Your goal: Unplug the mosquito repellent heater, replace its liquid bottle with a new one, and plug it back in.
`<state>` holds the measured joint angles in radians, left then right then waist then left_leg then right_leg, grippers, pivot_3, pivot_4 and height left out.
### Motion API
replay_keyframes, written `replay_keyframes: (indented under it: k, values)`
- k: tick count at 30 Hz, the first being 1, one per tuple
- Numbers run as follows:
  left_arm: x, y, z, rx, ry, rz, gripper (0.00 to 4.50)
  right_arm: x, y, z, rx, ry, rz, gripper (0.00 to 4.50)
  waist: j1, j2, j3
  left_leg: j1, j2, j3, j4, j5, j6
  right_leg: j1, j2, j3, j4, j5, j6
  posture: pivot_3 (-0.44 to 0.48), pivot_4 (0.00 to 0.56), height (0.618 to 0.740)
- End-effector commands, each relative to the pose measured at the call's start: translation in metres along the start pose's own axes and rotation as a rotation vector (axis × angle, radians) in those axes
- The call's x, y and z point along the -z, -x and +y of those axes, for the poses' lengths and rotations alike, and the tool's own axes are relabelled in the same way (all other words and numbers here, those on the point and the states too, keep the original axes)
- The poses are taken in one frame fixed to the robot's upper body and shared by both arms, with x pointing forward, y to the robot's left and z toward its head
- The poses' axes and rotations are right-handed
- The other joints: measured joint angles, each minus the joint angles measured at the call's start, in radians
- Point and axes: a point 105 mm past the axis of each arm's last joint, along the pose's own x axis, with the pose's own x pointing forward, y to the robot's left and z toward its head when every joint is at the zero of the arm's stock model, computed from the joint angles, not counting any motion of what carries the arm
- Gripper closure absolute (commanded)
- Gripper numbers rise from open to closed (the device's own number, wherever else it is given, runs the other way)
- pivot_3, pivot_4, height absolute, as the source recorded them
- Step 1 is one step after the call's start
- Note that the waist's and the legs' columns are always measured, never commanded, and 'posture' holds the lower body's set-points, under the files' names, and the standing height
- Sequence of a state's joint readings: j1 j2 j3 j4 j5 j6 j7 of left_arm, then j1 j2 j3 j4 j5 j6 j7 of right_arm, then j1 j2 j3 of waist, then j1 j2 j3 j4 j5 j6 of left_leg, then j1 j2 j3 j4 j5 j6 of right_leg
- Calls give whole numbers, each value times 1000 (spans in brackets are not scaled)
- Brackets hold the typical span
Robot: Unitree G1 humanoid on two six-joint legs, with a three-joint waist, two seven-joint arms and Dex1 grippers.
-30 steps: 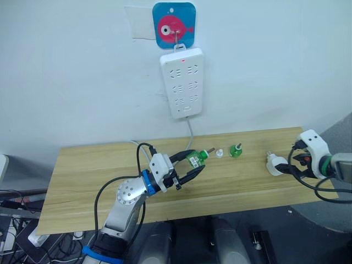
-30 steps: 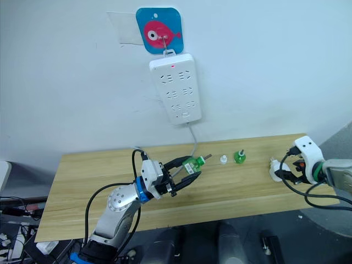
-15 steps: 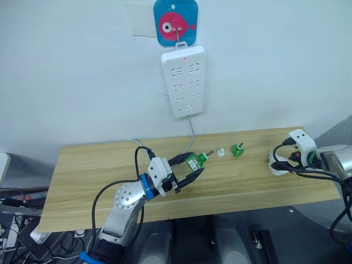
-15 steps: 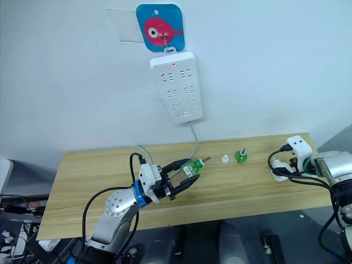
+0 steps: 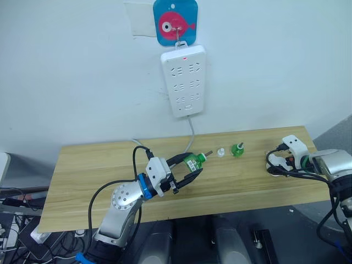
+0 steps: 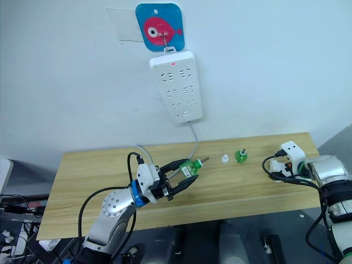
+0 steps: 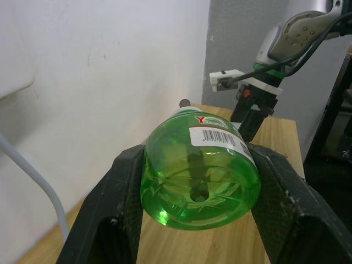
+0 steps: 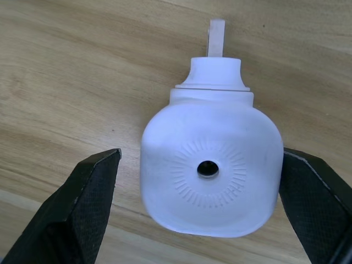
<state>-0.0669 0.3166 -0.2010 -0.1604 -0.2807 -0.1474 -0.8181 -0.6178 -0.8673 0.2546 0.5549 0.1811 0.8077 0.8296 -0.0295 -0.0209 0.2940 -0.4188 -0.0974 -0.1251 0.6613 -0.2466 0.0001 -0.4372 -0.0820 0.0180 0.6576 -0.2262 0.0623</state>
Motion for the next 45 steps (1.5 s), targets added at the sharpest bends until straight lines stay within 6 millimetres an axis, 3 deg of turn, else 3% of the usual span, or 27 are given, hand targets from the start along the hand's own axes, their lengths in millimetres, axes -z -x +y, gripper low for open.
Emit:
replay_keyframes:
  k: [1, 2, 5, 8, 13, 20, 23, 29, 33, 45]
  values:
    - [-10, -1, -5, 24, -27, -30, 2229, -8, 6, -5, 3, -2, -25, 74, -1, 0, 0, 0, 0, 0, 0, 0, 0, 0, 0, 0, 0, 0, 0, 3, 338, 740]
    - [-10, -1, -4, 19, -26, -28, 2229, -8, 6, -6, 4, 5, -20, 74, -1, 0, 0, 0, 0, 0, 0, 0, 0, 0, 0, 0, 0, 0, 0, 5, 334, 740]
    - [-10, -1, -3, 17, -26, -29, 2229, -5, 5, -7, 2, 5, -14, 649, 1, 0, 0, 0, 0, 0, 0, 0, 0, 0, 0, 0, 0, 0, 0, 5, 334, 740]
    - [-10, -2, -3, 18, -27, -30, 2229, -6, 6, -4, -25, 11, -25, 1550, 1, -1, 1, 0, 0, 0, 0, 0, 0, 0, 0, 0, 0, 0, 0, 5, 334, 740]
    - [-11, -1, -9, 41, -24, -36, 2229, -9, 22, 3, -100, -10, -42, 1552, 1, 0, 1, 0, 0, 0, 0, 0, 0, 0, 0, 0, 0, 0, 0, 1, 331, 740]
    - [-24, 6, -21, 155, -48, -81, 2229, -26, 90, 64, -718, -486, -109, 1553, 1, 4, 4, -4, 1, -2, 0, 0, 0, -2, 0, -1, -1, 0, -1, -14, 331, 740]
    - [-28, 9, -23, 188, -48, -85, 2229, -35, 100, 80, -871, -570, -150, 1553, 1, 4, 4, -4, 2, -2, 0, 0, 0, -2, -1, -2, -5, 1, -2, -17, 332, 740]
    - [-38, 7, -25, 220, -46, -107, 2229, -42, 116, 126, -1164, -527, -156, 1553, 4, 4, 4, -8, 1, -4, 0, 0, 1, -2, -2, -3, -10, 2, -1, -7, 335, 740]
    - [-39, 5, -27, 239, -34, -106, 2229, -47, 121, 144, -1243, -508, -162, 1553, 4, 4, 5, -9, 1, -4, 0, -1, 1, -2, -3, -3, -11, 3, -1, -5, 333, 740]
    - [-42, 1, -31, 270, -13, -126, 2229, -61, 119, 162, -1227, -550, -235, 1553, 3, 3, 7, -10, 1, -4, 0, -1, 1, -2, -3, -4, -11, 3, -1, -17, 345, 740]
